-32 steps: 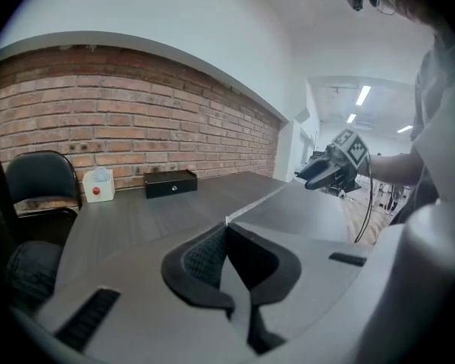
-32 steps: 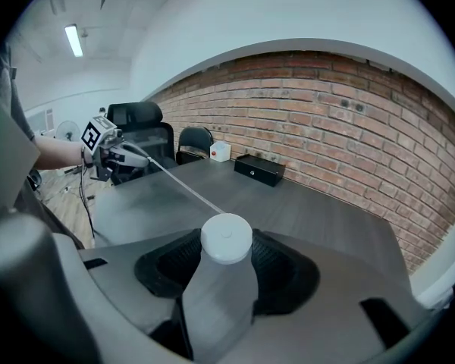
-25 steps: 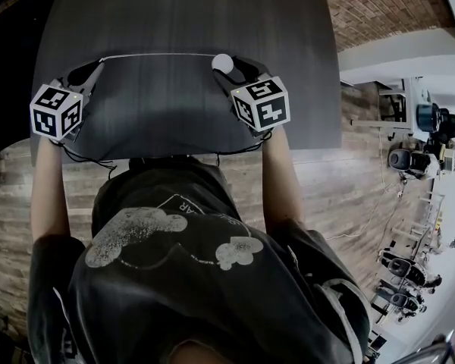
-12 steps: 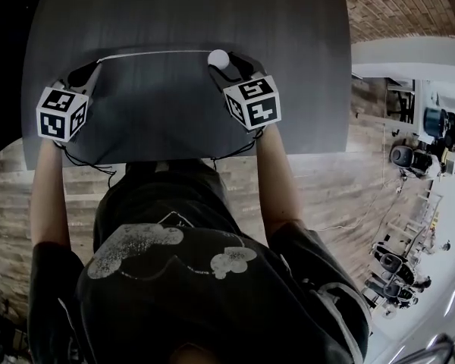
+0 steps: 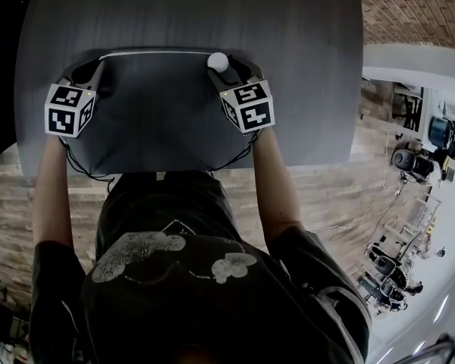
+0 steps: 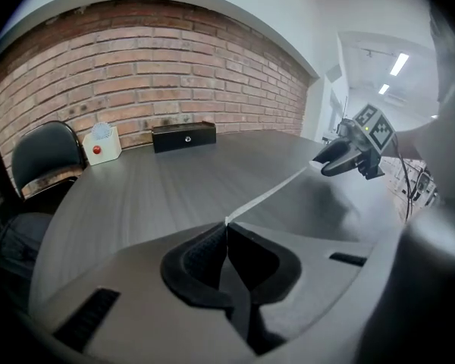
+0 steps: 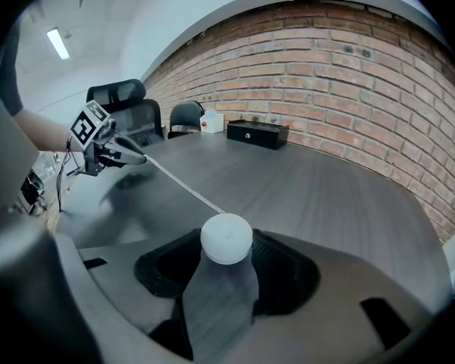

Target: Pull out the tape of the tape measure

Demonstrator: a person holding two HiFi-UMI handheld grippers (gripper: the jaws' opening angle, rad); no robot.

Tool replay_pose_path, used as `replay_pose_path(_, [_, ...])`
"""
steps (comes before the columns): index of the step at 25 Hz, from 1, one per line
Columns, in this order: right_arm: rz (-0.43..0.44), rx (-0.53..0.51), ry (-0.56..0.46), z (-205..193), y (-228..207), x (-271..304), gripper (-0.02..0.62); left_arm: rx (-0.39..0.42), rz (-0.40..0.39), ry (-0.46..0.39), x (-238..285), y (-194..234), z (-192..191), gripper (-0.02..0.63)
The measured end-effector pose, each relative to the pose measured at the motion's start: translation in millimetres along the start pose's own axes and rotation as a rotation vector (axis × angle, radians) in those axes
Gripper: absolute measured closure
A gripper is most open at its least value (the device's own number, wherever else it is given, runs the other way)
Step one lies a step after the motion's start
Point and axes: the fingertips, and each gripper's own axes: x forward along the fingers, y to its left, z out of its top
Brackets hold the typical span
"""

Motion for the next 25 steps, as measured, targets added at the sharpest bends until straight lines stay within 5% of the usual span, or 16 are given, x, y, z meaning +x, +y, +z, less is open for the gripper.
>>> replay_pose_path(9, [-0.008, 0.007, -0.001, -16, -4, 22, 0.367, 0.035, 0.037, 0.111, 26, 4, -19, 0.594])
replay_pose_path(25, [-0.066, 0.044, 0.001, -19, -4, 20, 0.357, 0.018, 0.065, 0.106, 26, 8, -21, 0.557])
